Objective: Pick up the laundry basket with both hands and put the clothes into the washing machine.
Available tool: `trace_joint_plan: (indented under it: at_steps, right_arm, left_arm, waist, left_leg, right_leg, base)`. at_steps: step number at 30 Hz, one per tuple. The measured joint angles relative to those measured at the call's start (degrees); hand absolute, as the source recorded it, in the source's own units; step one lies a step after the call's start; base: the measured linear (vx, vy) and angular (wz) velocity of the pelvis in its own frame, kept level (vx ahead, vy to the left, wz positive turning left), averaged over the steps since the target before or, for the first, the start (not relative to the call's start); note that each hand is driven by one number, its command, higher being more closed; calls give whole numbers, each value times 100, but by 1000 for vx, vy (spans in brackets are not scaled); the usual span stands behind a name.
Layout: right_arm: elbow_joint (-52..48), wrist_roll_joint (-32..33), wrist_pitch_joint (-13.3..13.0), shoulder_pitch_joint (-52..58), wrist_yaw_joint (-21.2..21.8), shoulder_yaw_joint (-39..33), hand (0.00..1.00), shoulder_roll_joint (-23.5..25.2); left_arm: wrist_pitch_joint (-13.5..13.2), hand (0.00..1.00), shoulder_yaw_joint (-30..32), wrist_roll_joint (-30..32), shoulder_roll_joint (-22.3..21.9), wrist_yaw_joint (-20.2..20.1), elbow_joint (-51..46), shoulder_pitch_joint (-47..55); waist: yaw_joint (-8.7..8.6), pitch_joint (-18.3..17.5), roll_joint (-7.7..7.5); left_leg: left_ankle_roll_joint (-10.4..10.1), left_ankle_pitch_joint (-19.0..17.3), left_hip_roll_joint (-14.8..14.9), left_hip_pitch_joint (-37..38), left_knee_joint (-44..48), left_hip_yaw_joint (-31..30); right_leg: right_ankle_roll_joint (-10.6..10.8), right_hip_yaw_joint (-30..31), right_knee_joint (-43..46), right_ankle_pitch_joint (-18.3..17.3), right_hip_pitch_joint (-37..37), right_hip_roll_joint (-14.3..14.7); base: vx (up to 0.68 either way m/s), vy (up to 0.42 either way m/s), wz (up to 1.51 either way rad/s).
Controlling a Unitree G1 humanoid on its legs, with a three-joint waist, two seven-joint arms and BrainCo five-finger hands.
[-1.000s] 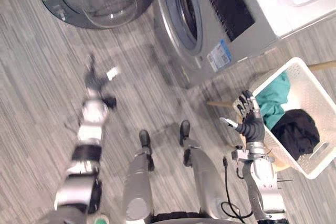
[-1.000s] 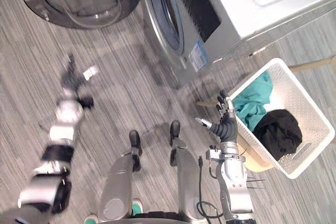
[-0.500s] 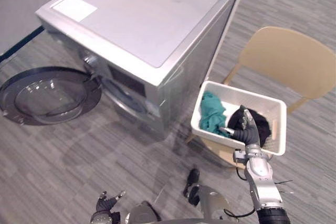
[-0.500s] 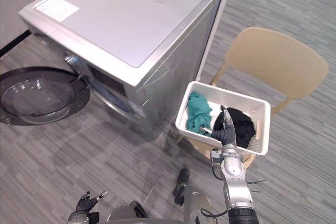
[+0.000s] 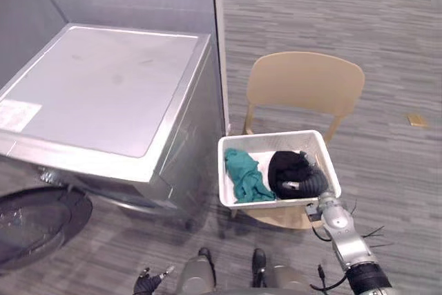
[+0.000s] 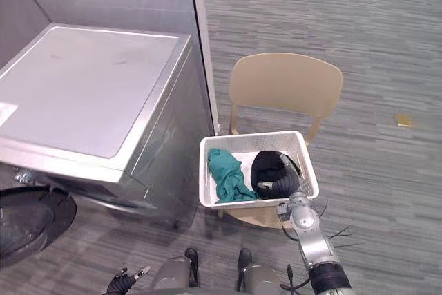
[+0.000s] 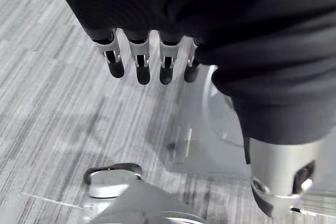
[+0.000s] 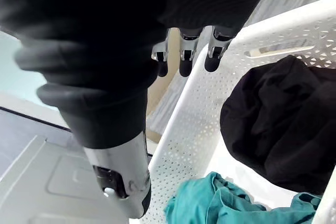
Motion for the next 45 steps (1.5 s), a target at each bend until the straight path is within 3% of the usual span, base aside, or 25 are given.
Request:
trace_joint_plan:
  at_steps: [4, 5, 9, 15, 19, 23, 24, 29, 35, 39, 42, 45]
  right_arm:
    - [725, -73, 7, -1456, -63, 310, 0, -253]
    - [1078, -58, 14, -1928, -129, 378, 0, -326]
    - [1733, -53, 66, -2835, -267, 470, 0, -677]
    - [2830, -99, 238, -3926, -513, 546, 0, -1067]
    - [3088, -115, 483, -4253, -538, 881, 0, -1089]
    - [3103, -151, 503, -4467, -731, 1189, 0, -1117]
    - [3102, -192, 511, -4542, -760, 1345, 100, -1121]
    - [3056, -421, 508, -4722, -756, 2027, 100, -1069]
    - [2994, -432, 496, -4827, -740, 2038, 100, -711]
    - [2265, -98, 527, -4292, -717, 1622, 100, -618]
    - [1106, 196, 549, -3387, -771, 887, 100, -482]
    - [-229, 350, 485, -2419, -1011, 101, 100, -202]
  left_arm:
    - [-16, 0, -32, -195, 44, 28, -96, -462]
    - [-63, 0, -33, -297, 47, 69, -211, -480]
    - [-134, 0, -63, -409, 69, 144, -245, -503]
    - [-258, 0, -459, -695, -9, 268, -473, -848]
    - [-330, 0, -649, -860, -155, 353, -885, -1161]
    - [-368, 0, -648, -983, -260, 375, -1144, -1230]
    - [-365, 0, -647, -1003, -260, 378, -1148, -1294]
    - [-363, 0, -642, -1026, -247, 413, -1270, -1666]
    - [-360, 0, -642, -1028, -241, 495, -1356, -1852]
    - [-342, 0, -639, -1029, -255, 499, -1348, -1847]
    - [-332, 0, -623, -1030, -256, 513, -1347, -1786]
    - [-250, 0, -606, -1026, -208, 516, -1351, -1635]
  waist:
    - [199, 583, 133]
    - [302, 811, 133]
    - [451, 1134, 98]
    - [726, 1277, 108]
    - [806, 1391, 92]
    - [791, 1395, 87]
    - [771, 1395, 87]
    - [755, 1404, 48]
    - [779, 1395, 7]
    - [800, 1417, -47]
    - [760, 1417, -129]
    - [654, 1408, -314]
  left_leg:
    - [196, 141, -102, -661, 32, -6]
    - [208, 205, -136, -795, -10, -27]
    - [256, 477, -244, -1142, -171, -204]
    - [206, 943, -371, -1752, -652, -624]
    - [145, 1185, -426, -2010, -914, -858]
    - [94, 1243, -449, -2245, -1020, -932]
    - [79, 1244, -448, -2291, -1027, -930]
    - [35, 1258, -338, -2359, -1066, -772]
    - [65, 1395, -289, -2298, -1087, -745]
    - [65, 1395, -239, -2121, -1076, -679]
    - [65, 1393, -228, -1877, -1106, -601]
    - [68, 1388, -227, -1444, -1208, -547]
  right_leg:
    - [48, -3, 71, 182, -662, -98]
    - [54, -8, 74, 218, -806, -123]
    - [48, -169, 115, 244, -1160, -206]
    - [17, -600, 236, 231, -1827, -301]
    - [-79, -886, 564, 59, -2203, -387]
    - [-97, -1009, 833, -64, -2541, -470]
    - [-108, -1052, 905, -94, -2598, -494]
    - [-127, -1222, 959, -173, -2614, -503]
    - [-192, -1260, 1128, -276, -2637, -498]
    - [-211, -1250, 1139, -291, -2489, -459]
    - [-209, -1185, 1100, -293, -2268, -440]
    - [-175, -1085, 943, -311, -1865, -395]
  base:
    - [-109, 96, 5]
    - [-95, 60, 10]
    - [-18, 17, 26]
    - [15, -26, 37]
    - [-22, -37, 38]
    - [-33, -44, 20]
    - [-29, -38, 18]
    - [-9, -46, 17]
    - [32, -72, 2]
    - [14, -64, -5]
    - [-5, -24, -8]
    - [-33, -7, -11]
